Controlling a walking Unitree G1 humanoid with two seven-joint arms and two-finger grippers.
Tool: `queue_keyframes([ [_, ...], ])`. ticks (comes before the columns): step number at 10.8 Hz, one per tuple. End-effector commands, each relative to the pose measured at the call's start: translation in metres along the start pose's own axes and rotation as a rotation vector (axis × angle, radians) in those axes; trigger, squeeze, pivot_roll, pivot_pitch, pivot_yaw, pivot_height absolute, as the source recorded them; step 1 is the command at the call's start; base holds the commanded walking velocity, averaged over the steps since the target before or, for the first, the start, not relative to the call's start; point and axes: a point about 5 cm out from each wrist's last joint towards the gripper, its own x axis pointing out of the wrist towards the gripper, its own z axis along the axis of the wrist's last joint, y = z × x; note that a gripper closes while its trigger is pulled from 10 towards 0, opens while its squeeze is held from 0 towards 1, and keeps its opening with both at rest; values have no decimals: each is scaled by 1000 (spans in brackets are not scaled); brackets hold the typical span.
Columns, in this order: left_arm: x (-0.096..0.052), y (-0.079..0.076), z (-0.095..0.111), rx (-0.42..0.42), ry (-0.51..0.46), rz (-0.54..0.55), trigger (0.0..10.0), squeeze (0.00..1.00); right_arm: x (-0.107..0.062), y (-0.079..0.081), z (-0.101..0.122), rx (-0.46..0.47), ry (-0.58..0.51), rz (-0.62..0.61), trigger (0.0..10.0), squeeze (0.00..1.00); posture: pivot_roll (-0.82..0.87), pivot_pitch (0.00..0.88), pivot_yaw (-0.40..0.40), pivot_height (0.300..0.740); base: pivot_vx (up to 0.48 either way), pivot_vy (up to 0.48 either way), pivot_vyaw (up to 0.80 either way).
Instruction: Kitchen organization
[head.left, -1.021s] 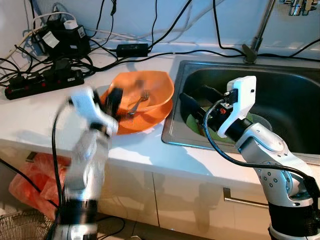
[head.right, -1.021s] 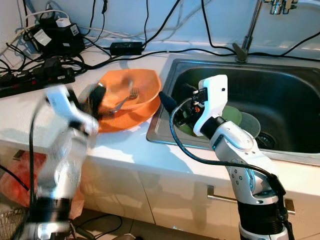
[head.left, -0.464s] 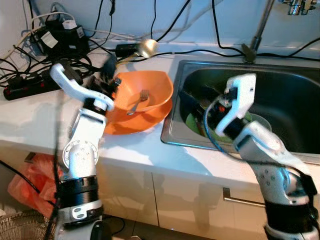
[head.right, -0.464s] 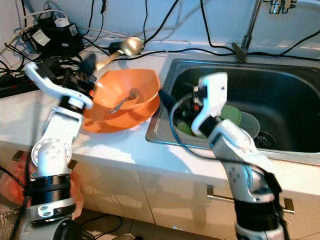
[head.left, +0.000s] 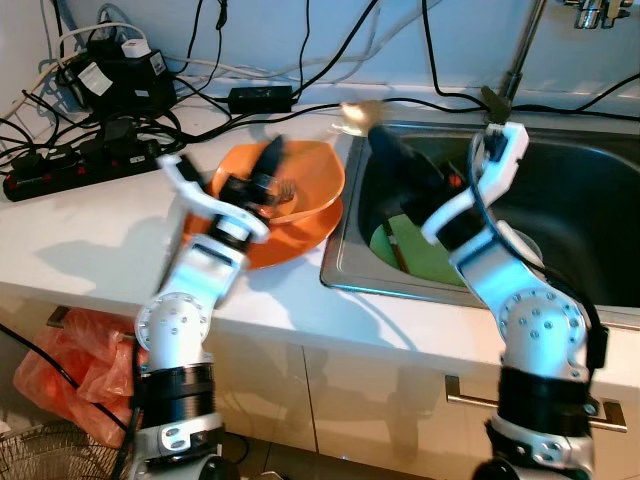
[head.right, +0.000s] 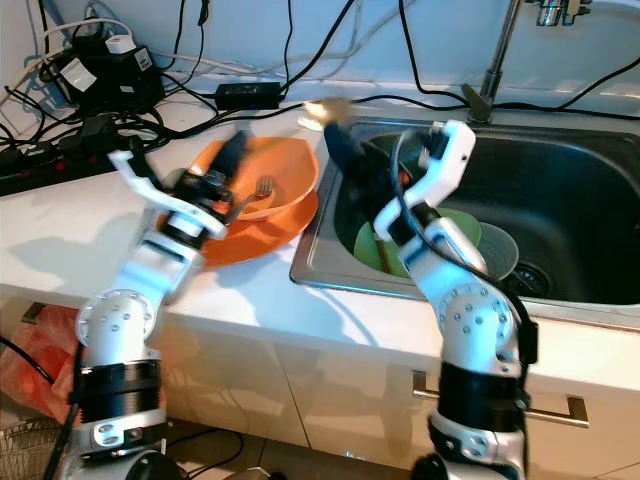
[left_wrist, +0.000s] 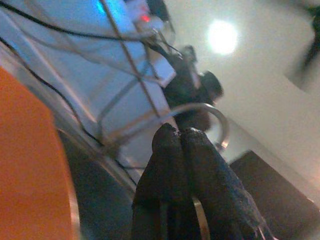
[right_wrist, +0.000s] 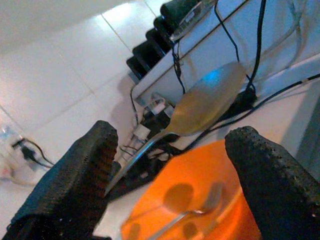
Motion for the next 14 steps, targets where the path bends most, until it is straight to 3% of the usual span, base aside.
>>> queue_keyframes([
  [1,0,-8,1,-1,11,-51,0,0,3,0,2,18,-3,-6,10000,0,33,39,91,740,0,0,0],
  [5,-9,-21,-1,-66,65,-125,0,0,9,-4,9,44,-33,-26,10000,0,33,41,87,740,0,0,0],
  [6,-12,-22,-4,-75,89,-136,0,0,9,-5,11,42,-45,-32,8941,0,39,43,86,740,0,0,0],
  [7,-14,-23,-6,-82,104,-143,0,0,9,-5,14,35,-61,-36,4000,0,39,43,86,740,0,0,0],
  [8,-16,-24,-7,-86,113,-144,0,0,10,-5,17,27,-76,-36,1137,0,40,42,87,740,0,0,0],
  [9,-18,-23,-6,-87,120,-140,0,0,10,-5,19,25,-85,-33,0,0,39,40,87,740,0,0,0],
  [14,-19,-22,-9,-94,133,-132,0,0,9,-6,18,57,-74,-35,0,0,35,35,87,740,0,0,0],
])
